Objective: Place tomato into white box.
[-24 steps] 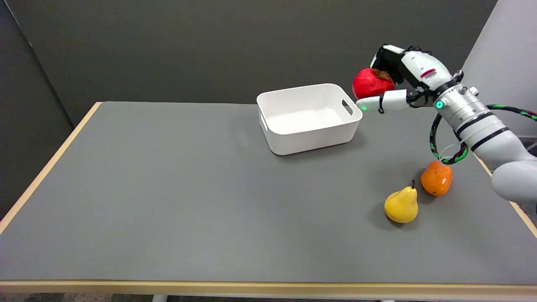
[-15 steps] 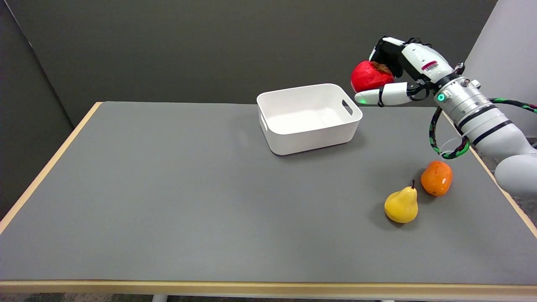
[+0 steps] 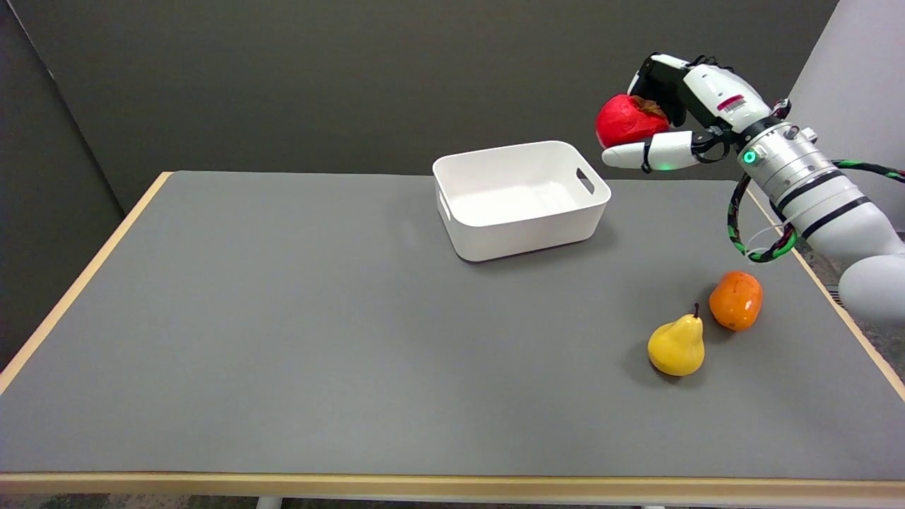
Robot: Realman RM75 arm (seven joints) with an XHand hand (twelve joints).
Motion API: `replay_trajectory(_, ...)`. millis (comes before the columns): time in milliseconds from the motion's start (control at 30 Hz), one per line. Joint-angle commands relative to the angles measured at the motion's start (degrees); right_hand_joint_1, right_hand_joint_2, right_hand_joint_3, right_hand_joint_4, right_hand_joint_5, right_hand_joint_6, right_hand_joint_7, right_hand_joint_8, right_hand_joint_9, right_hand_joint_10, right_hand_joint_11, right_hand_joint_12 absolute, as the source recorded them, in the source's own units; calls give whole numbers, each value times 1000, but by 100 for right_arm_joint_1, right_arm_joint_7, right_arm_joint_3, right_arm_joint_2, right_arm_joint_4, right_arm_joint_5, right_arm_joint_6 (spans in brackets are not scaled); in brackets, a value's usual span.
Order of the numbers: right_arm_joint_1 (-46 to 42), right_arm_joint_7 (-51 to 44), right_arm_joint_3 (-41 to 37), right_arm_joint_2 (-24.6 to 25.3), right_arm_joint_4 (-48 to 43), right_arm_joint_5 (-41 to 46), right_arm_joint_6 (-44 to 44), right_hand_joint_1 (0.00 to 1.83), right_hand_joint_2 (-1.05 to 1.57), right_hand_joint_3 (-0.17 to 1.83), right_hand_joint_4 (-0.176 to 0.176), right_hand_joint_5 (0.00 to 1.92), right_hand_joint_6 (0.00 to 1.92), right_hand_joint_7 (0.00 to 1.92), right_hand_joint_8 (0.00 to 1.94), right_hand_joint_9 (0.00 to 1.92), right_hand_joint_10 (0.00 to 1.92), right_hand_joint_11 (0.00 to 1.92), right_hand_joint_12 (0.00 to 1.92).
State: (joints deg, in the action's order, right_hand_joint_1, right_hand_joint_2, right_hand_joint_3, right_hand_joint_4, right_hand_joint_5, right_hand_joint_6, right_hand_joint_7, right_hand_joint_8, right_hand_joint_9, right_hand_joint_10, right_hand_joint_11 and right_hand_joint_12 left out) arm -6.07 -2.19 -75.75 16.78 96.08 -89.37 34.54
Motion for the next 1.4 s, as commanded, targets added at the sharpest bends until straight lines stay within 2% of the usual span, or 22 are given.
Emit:
replay_trajectory(33, 9, 714, -192, -302, -382, -216, -130, 1120, 1167, 322, -69, 524, 1597, 753, 1577, 806, 1540, 718, 1789)
replay_trajectory(800, 3, 1459, 83, -372, -1102, -351, -313, 1118, 1168, 324, -67, 524, 1598, 750, 1582, 805, 1544, 716, 1788)
replay_trajectory(1100, -4, 1280, 51, -275, -740, -334, -401, 1117, 1168, 325, -66, 522, 1601, 749, 1583, 804, 1549, 716, 1786)
replay_trajectory(1133, -4, 1192, 51, -266, -718, -325, -429, 1121, 1174, 314, -83, 533, 1600, 731, 1589, 803, 1558, 713, 1794)
replay_trajectory(1200, -4, 1059, 51, -259, -686, -322, -517, 1145, 1206, 253, -176, 590, 1593, 637, 1617, 792, 1603, 697, 1840)
replay_trajectory(1400, -7, 959, -62, -261, -576, -322, -521, 1147, 1200, 262, -176, 594, 1590, 640, 1612, 792, 1606, 699, 1828)
